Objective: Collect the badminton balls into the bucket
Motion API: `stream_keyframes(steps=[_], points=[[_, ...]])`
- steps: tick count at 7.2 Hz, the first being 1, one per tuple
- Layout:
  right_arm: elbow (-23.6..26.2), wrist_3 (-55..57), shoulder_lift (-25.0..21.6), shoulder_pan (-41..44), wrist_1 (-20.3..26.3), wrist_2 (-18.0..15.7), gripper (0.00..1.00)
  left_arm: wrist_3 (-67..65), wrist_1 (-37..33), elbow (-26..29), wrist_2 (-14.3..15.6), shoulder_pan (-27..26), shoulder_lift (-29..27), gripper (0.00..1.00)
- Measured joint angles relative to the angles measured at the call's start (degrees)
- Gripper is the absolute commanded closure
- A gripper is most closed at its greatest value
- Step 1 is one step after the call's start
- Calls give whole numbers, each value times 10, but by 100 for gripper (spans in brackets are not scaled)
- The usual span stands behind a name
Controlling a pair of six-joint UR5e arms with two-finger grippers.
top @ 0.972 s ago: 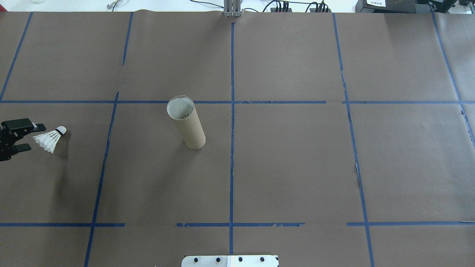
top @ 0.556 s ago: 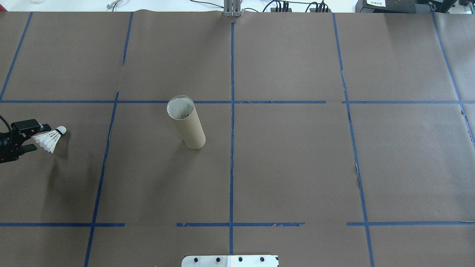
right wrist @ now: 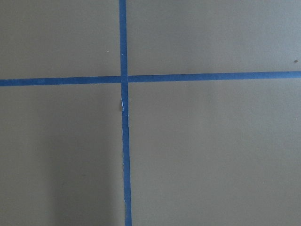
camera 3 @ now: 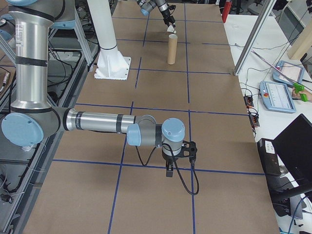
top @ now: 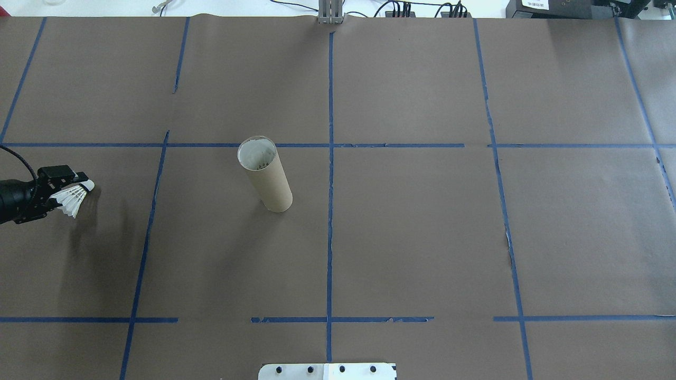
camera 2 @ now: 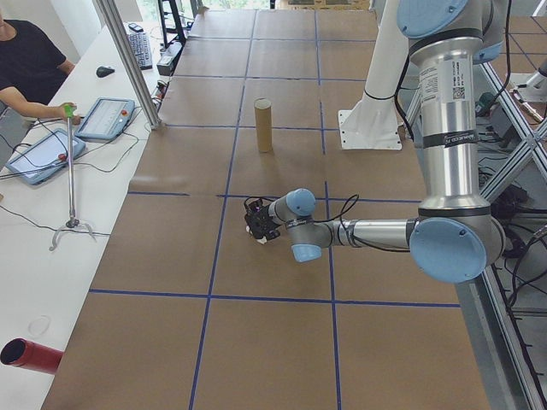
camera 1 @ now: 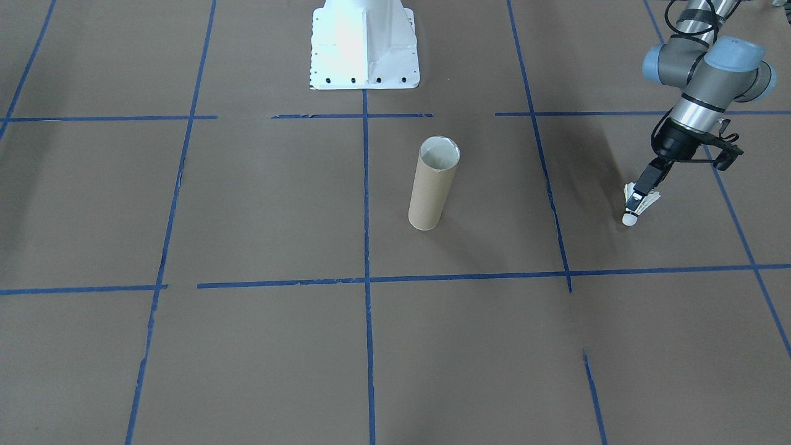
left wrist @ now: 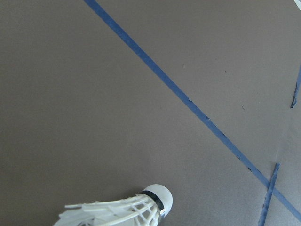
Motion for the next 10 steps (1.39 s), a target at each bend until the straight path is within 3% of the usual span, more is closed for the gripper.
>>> stream_keyframes(steps=[3, 4, 6, 7, 8, 10], points=[[0, 0, 0, 0, 0, 0, 0, 7, 1, -11, -15, -2, 0, 100], [0, 0, 0, 0, 0, 0, 0, 7, 4, -31, -58, -12, 2, 100], [0, 0, 0, 0, 0, 0, 0, 24, 32, -70, -212, -101, 0, 100], [0, 0, 0, 0, 0, 0, 0, 50, 78, -108, -266, -137, -4, 100], [1, 0, 0, 0, 0, 0, 0, 94, 158, -173, -291, -161, -8, 100], [1, 0, 0, 0, 0, 0, 0, 203, 360, -314, -300, -185, -36, 100]])
